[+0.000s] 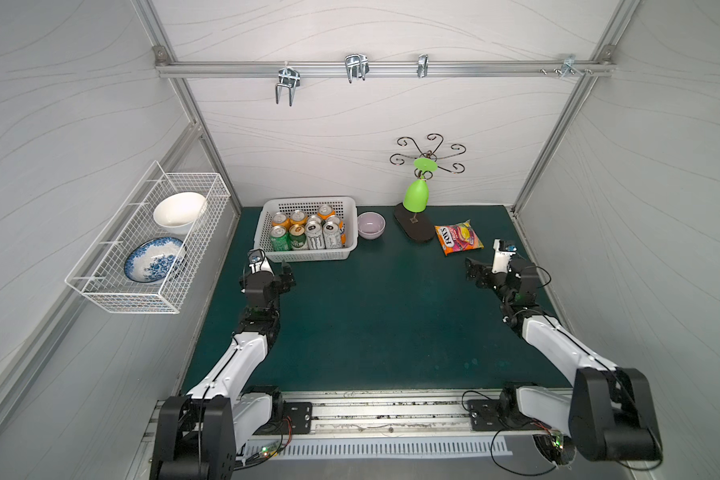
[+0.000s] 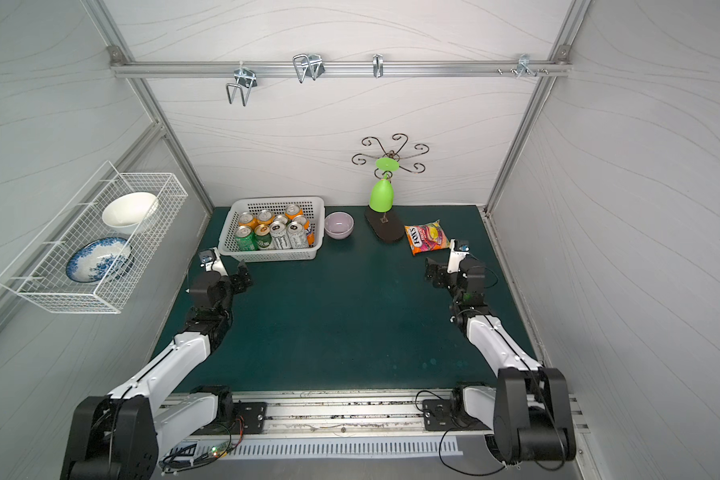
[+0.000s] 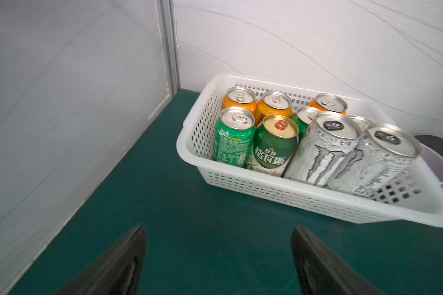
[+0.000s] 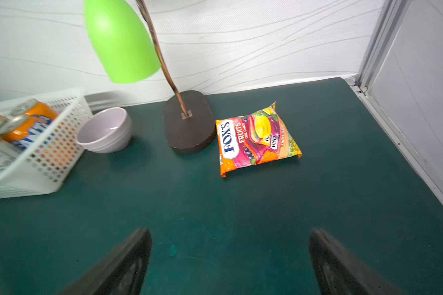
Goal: Take out the drinks from the basket
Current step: Move the basket to the center of the board.
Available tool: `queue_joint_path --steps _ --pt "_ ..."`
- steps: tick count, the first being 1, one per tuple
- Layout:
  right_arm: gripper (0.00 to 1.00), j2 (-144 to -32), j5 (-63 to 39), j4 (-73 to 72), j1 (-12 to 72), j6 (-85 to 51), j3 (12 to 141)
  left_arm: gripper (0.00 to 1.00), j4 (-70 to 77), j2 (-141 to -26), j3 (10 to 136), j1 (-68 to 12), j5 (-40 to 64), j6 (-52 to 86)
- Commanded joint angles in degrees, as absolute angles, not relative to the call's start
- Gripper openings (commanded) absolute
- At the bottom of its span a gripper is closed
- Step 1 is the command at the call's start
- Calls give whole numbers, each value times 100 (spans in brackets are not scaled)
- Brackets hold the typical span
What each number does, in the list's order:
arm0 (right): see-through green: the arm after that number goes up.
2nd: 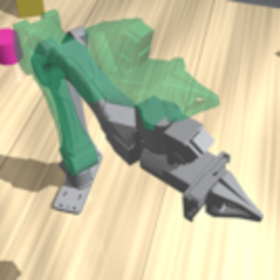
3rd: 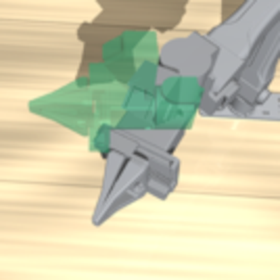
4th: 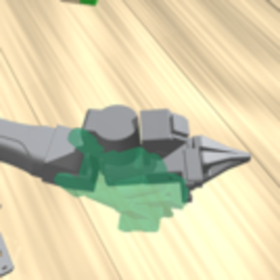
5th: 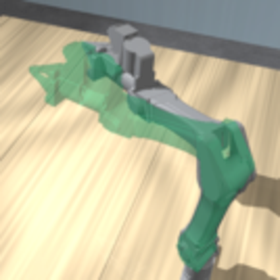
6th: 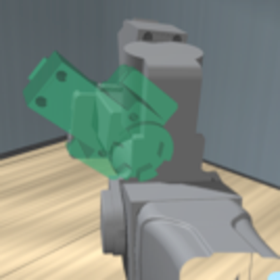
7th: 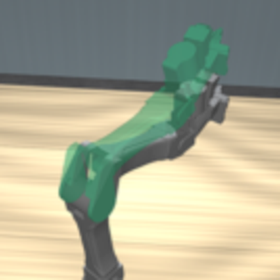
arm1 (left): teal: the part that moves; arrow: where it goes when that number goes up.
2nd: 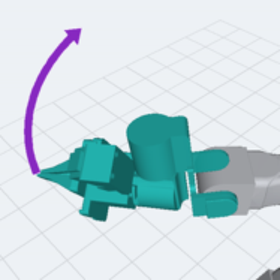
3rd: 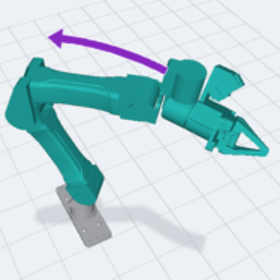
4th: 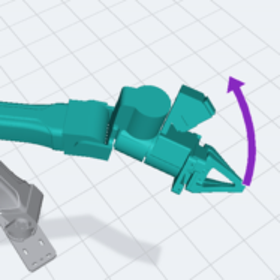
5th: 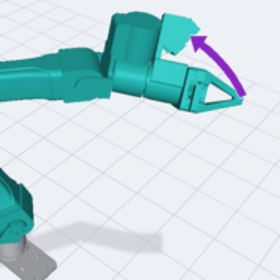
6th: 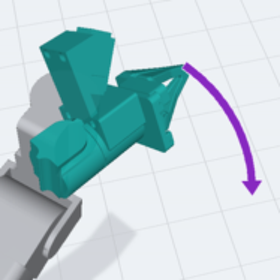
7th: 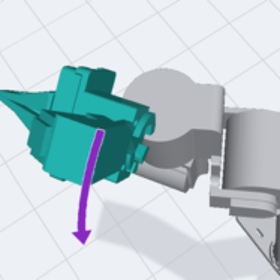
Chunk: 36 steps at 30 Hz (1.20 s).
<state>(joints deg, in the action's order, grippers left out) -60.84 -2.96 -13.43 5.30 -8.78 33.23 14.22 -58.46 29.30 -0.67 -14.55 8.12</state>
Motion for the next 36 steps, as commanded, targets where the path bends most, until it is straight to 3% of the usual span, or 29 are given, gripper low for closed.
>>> queue_joint_path --steps 1,7,13,21,36 --pt "99 -5454 -738 373 677 -1453 3811 90 29 -5725 3830 -382 -1025 1242" --pt "99 -4917 -1081 1537 1089 -1625 4348 87 -1544 -6333 5540 -1728 -1062 767" --pt "99 -4820 -1200 1976 1363 -1705 4544 88 -2685 -7593 7133 -2513 -1077 702" --pt "99 -4424 -1097 2092 1398 -1787 4374 87 -3433 -9325 8764 -2610 -988 678" --pt "99 -4279 -916 2164 1398 -1653 4371 75 -4346 -11747 11253 -2637 -1296 237"
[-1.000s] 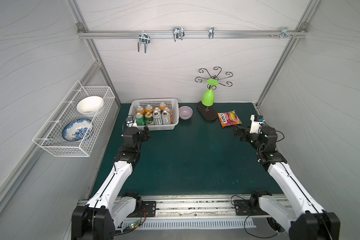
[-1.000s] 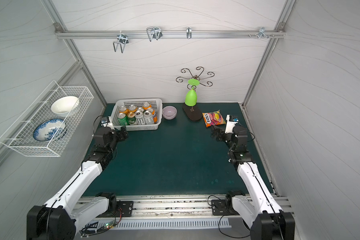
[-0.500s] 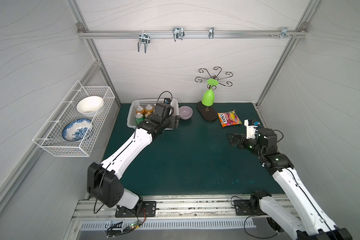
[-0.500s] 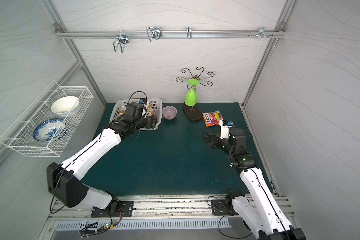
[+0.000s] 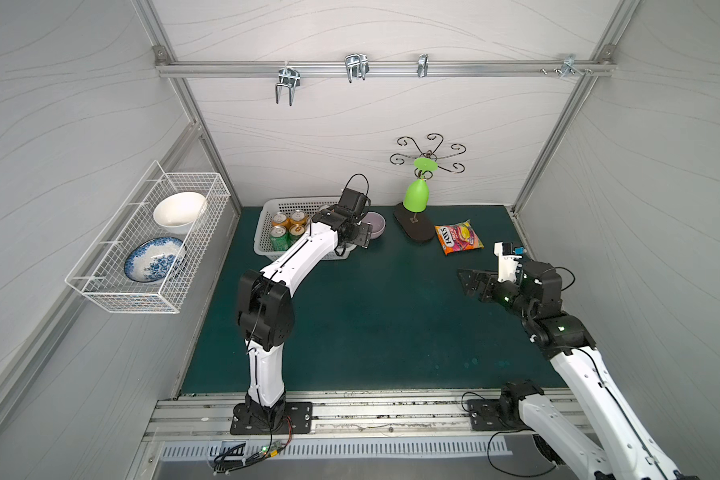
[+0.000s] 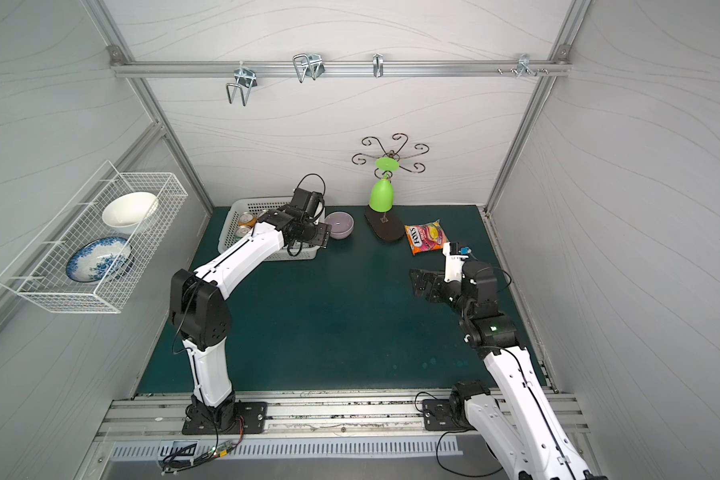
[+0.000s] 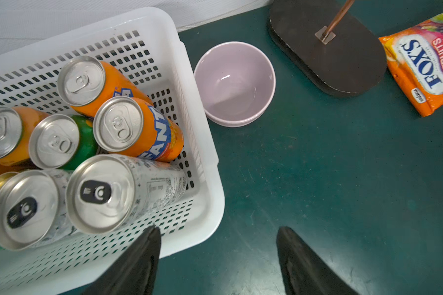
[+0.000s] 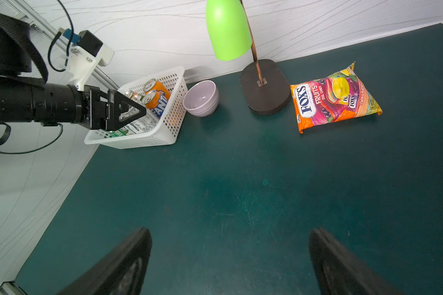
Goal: Take out the drinks from the basket
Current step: Move the basket to the center of the board.
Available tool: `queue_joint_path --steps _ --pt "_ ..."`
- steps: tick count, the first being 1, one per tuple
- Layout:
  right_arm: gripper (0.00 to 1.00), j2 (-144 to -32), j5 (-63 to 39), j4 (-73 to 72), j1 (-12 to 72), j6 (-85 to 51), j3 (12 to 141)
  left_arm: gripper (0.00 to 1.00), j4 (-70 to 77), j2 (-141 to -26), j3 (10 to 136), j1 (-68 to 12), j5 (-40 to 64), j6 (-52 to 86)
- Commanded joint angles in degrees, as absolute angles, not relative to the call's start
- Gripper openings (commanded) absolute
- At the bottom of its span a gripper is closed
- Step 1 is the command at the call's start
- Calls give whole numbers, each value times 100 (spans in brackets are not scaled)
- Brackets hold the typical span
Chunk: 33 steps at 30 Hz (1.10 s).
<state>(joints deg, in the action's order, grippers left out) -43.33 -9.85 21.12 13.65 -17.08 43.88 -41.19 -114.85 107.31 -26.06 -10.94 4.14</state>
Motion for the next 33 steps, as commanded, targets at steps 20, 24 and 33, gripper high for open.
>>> queue_joint_path --steps 20,24,33 --pt "99 -3959 -349 2250 1402 -1380 4251 62 -4656 -13130 12164 -2461 -1538 379" --pt "99 -3918 -352 2261 1397 -1364 4259 58 -4643 -13179 12166 -2436 -1564 389" --pt "99 -3793 -264 2390 1398 -1266 4249 46 -4552 -13249 12041 -2356 -1428 372"
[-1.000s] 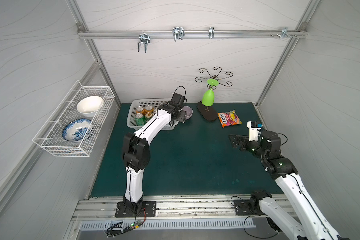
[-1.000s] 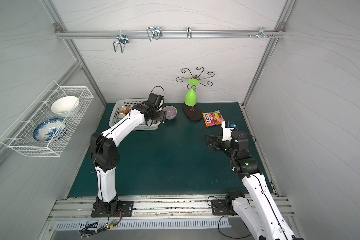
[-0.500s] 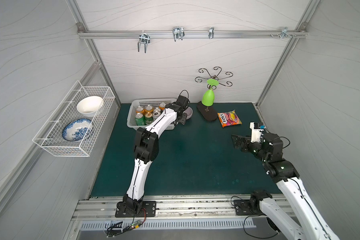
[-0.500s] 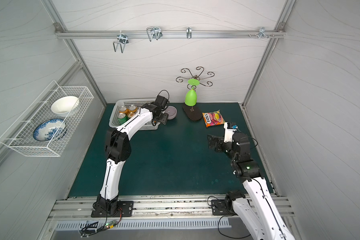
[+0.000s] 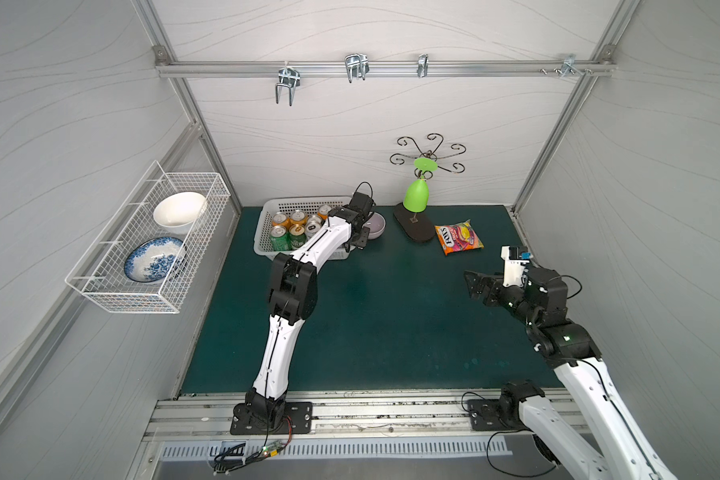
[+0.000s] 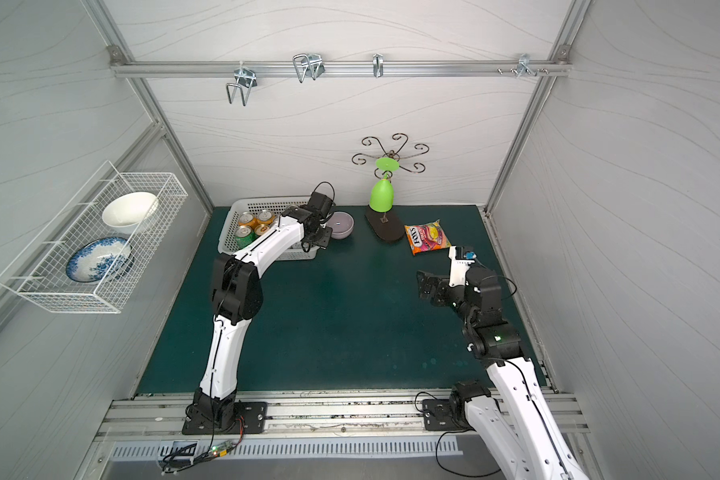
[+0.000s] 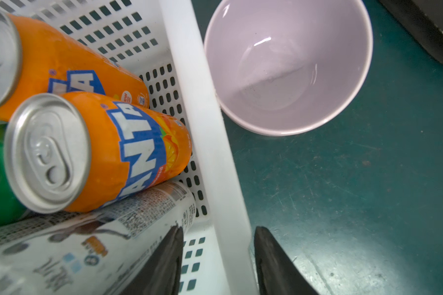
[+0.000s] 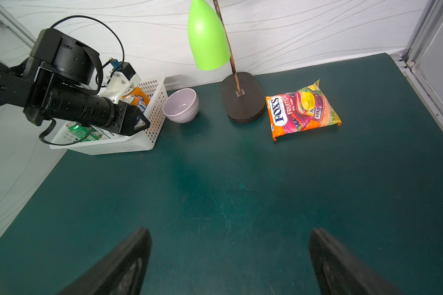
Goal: Take out the drinks from the basket
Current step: Move the basket to the center of the board.
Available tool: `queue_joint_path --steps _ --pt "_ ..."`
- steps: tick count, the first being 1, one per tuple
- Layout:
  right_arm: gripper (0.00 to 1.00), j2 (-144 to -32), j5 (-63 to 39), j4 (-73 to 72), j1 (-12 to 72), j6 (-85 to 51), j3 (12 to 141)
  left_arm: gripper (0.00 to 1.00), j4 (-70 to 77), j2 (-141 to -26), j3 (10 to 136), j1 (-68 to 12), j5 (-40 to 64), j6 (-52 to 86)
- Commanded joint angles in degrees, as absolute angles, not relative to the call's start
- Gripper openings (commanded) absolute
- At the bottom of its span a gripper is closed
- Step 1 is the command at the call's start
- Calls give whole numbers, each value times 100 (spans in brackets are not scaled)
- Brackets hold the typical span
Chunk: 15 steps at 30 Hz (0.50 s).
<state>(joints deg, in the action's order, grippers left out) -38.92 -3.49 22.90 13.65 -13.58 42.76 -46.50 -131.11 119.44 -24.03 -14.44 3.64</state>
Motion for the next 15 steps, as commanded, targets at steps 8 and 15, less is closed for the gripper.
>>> queue_joint_path --steps 8,15 --pt "99 -3740 -233 2444 1400 -1231 4259 31 -4482 -13136 11746 -2347 -1609 268" --pt "99 -3707 -185 2470 1400 -1238 4256 17 -4050 -12532 10903 -2347 -1648 210"
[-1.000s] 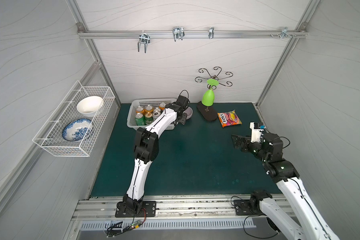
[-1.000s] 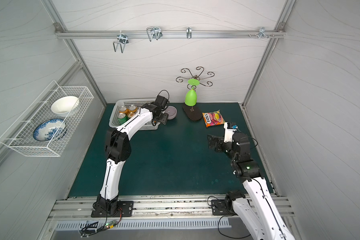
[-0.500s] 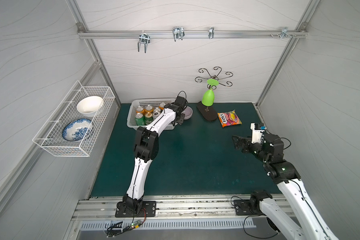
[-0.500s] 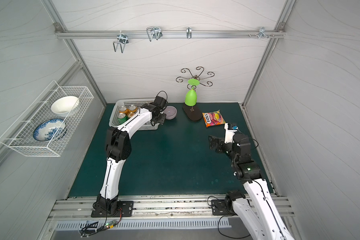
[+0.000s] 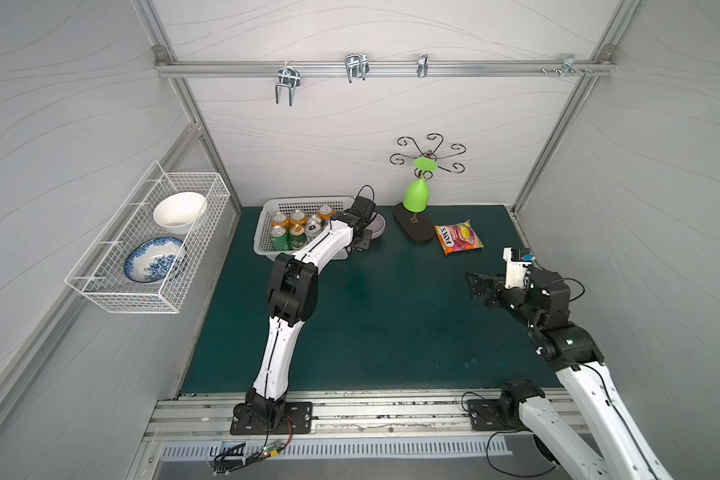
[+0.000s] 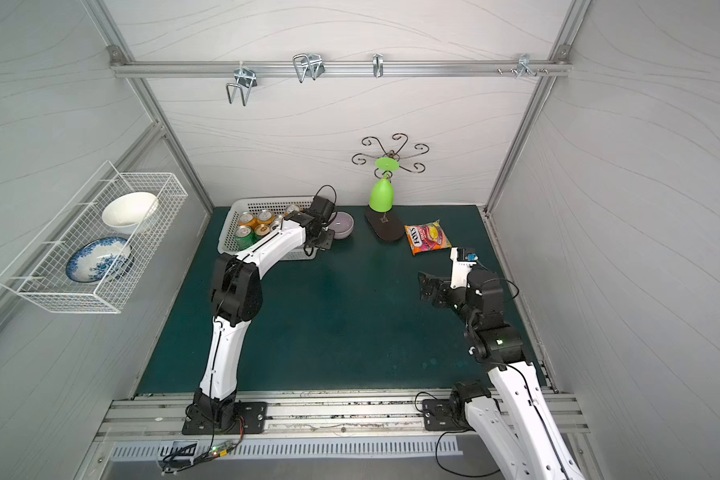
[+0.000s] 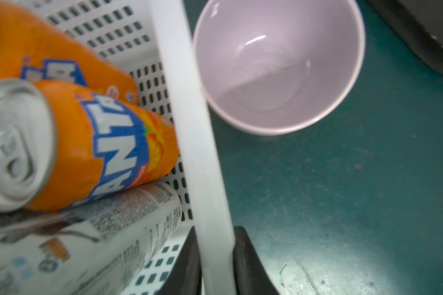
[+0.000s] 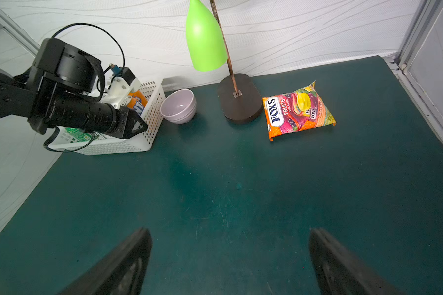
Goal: Take out the drinks from the basket
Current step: Move the basket to the center of the board.
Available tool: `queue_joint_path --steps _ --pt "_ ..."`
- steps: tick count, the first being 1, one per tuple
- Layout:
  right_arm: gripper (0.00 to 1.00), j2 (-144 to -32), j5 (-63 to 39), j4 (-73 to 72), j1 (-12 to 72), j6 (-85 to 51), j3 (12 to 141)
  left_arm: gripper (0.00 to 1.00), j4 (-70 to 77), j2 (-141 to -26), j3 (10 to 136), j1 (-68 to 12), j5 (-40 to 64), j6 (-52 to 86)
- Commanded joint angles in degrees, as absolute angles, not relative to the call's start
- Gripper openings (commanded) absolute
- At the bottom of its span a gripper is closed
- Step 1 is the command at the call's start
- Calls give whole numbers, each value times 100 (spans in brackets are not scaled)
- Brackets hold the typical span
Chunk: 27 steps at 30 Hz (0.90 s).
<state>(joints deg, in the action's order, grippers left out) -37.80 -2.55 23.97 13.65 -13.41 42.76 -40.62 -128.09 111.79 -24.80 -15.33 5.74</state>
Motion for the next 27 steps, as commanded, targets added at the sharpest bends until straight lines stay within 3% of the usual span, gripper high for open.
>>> queue_joint_path --steps 1,27 --pt "99 -3719 -185 2473 1398 -1247 4256 15 -4015 -12445 10806 -2347 -1652 213" --pt "99 -3394 -209 2742 1405 -1283 4271 13 -3438 -9553 7672 -2727 -1371 586"
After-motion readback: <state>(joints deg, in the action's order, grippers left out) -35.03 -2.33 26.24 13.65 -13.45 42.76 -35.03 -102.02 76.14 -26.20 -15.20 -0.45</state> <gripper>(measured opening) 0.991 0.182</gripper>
